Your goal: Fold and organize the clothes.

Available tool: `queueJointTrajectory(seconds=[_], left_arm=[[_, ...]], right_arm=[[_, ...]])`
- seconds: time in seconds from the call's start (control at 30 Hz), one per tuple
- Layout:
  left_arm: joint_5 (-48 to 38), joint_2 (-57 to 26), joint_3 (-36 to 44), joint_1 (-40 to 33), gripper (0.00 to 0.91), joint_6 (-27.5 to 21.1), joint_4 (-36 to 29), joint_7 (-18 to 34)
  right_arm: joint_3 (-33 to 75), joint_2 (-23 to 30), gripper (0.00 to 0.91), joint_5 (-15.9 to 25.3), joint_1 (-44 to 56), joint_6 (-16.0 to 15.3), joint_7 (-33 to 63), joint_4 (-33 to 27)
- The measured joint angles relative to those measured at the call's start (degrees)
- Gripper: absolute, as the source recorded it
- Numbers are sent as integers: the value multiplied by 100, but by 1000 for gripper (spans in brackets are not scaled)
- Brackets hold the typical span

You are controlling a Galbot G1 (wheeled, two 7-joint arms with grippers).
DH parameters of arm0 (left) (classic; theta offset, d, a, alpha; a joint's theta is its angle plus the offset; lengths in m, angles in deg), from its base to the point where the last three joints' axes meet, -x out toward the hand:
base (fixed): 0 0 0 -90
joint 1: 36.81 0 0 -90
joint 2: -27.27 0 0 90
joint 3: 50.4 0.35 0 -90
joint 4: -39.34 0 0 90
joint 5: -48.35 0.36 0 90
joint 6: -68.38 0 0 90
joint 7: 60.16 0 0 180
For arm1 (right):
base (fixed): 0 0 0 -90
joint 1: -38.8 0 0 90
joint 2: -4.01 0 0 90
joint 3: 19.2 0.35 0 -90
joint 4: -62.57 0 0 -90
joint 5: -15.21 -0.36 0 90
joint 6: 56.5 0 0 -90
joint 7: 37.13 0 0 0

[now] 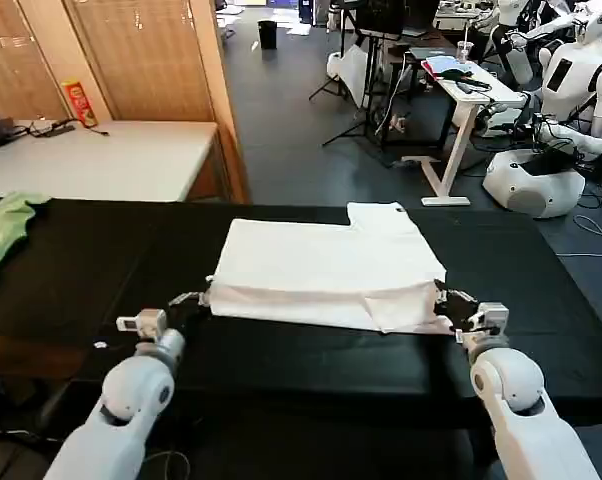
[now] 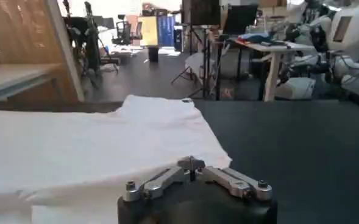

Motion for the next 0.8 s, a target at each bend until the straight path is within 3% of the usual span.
queueJointTrajectory(seconds=[0.23, 0.43, 0.47, 0.5, 0.67, 0.77, 0.8], left_arm=[[0, -92, -46, 205, 878, -52, -161, -41], [-162, -120, -173, 536, 878, -110, -403, -199], [-175, -119, -195, 591, 878, -112, -408, -221], [-193, -116, -212, 637, 878, -118, -408, -236], [-283, -113, -298, 818, 878, -153, -390, -320], [-284, -114, -328, 911, 692, -156, -404, -339], [-283, -114, -336, 935, 585, -157, -408, -341]], right_arm=[[381, -116, 878, -10, 681, -116, -48, 694], [625, -60, 878, 4, 1247, -84, -131, 829], [643, -46, 848, 4, 1303, -73, -136, 832], [658, -35, 751, 8, 1349, -64, -137, 832], [647, 49, 644, 43, 1500, -53, -142, 820], [638, 86, 517, 64, 1538, -52, -138, 786], [635, 98, 449, 66, 1547, -51, -133, 772]])
